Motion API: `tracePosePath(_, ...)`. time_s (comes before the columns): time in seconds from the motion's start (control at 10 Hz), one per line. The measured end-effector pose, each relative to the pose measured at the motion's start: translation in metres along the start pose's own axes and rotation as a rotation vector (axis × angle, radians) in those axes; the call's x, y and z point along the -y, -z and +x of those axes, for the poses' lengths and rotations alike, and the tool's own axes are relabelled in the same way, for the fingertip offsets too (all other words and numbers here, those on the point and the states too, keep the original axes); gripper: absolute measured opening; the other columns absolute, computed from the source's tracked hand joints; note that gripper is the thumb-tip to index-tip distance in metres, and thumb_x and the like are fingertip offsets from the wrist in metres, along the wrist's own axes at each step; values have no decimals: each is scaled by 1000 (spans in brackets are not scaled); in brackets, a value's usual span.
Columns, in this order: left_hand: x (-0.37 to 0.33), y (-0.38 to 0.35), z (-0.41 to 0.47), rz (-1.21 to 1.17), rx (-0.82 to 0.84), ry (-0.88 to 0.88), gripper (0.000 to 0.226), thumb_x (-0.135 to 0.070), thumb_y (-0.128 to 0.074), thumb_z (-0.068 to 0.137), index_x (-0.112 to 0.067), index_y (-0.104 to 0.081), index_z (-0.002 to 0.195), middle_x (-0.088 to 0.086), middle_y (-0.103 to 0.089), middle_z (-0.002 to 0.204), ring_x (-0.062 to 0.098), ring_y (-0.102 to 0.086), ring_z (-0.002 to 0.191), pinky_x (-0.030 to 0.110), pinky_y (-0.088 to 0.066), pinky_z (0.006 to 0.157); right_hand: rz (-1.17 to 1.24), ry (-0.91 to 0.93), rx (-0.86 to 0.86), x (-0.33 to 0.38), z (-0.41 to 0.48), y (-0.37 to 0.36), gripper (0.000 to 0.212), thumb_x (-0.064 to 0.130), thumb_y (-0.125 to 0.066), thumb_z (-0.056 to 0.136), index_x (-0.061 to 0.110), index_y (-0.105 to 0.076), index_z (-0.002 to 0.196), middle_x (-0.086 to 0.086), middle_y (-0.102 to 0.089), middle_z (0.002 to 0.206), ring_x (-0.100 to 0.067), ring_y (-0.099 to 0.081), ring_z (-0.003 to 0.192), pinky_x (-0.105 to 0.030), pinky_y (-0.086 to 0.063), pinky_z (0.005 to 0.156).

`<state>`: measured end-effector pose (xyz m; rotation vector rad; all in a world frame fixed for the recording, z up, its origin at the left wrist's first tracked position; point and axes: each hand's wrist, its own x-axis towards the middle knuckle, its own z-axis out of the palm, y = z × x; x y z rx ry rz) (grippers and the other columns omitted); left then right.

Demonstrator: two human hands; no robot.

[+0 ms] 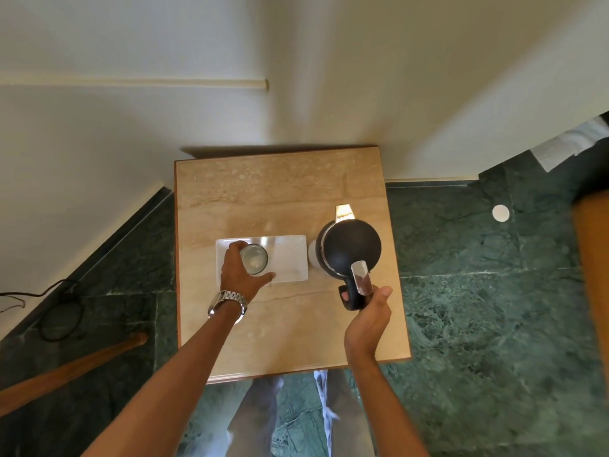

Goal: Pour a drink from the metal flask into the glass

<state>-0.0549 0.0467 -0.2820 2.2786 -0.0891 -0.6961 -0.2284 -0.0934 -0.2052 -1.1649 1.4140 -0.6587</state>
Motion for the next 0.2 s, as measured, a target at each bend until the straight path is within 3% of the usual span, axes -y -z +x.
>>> tracePosePath(0.1,-9,7,-3,40,62,12,123,-35,-98,44,-23,-26,144,1,-43,143,22,-45,130,36,-42,104,-17,-45,-2,3,-5,-3,79,78,-25,83,11,-66,80,-4,-67,74,-14,-60,70,-27,-49,70)
tracePosePath(0.2,-28,26,-20,88,46,-22,134,-41,-95,49,-17,-12,151,9,-25,156,28,-30,143,43,-33,114,-53,-41,-115,20,-9,11,82,74,-27,84,5,-69,97,-12,-71,92,-28,-65,91,-43,-51,87)
